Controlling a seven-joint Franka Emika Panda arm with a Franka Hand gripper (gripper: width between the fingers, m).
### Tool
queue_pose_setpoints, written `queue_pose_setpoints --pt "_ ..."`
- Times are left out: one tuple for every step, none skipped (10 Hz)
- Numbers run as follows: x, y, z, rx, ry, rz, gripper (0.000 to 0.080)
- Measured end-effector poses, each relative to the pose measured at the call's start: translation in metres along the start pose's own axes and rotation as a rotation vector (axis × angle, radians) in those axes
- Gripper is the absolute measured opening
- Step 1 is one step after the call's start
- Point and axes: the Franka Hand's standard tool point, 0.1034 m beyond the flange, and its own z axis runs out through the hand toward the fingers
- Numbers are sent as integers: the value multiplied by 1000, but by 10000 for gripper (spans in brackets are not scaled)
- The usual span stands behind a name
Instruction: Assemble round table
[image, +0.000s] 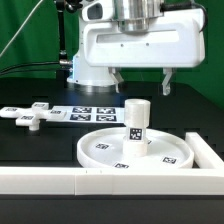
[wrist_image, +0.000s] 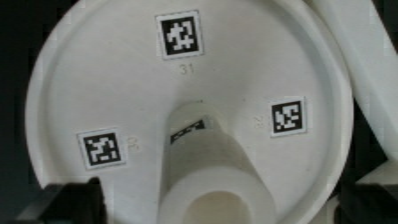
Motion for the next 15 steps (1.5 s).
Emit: queue_pose_setpoints --pt "1 -1 3 3 2 7 649" --pt "1 0 5 1 -1 6 649" --pt "1 0 5 1 -1 6 649" --pt "1 0 6 1 -1 2 649" --pt "2 6 5 -2 -2 -104 649" --pt "3 16 1 -6 -2 -176 649" --pt "5 27 -1 -6 1 -202 649" --pt "3 32 0 -4 9 -183 649" --pt "2 30 1 -5 6 -188 649" --pt "2 30 1 -5 6 -191 649" --pt "2 30 1 -7 6 -258 649" --pt "2 31 2 -13 6 -354 649" --pt "2 35 5 -39 4 -575 649" --pt "4 37 6 -75 27 -692 649" --pt "5 44 8 -99 46 -858 649"
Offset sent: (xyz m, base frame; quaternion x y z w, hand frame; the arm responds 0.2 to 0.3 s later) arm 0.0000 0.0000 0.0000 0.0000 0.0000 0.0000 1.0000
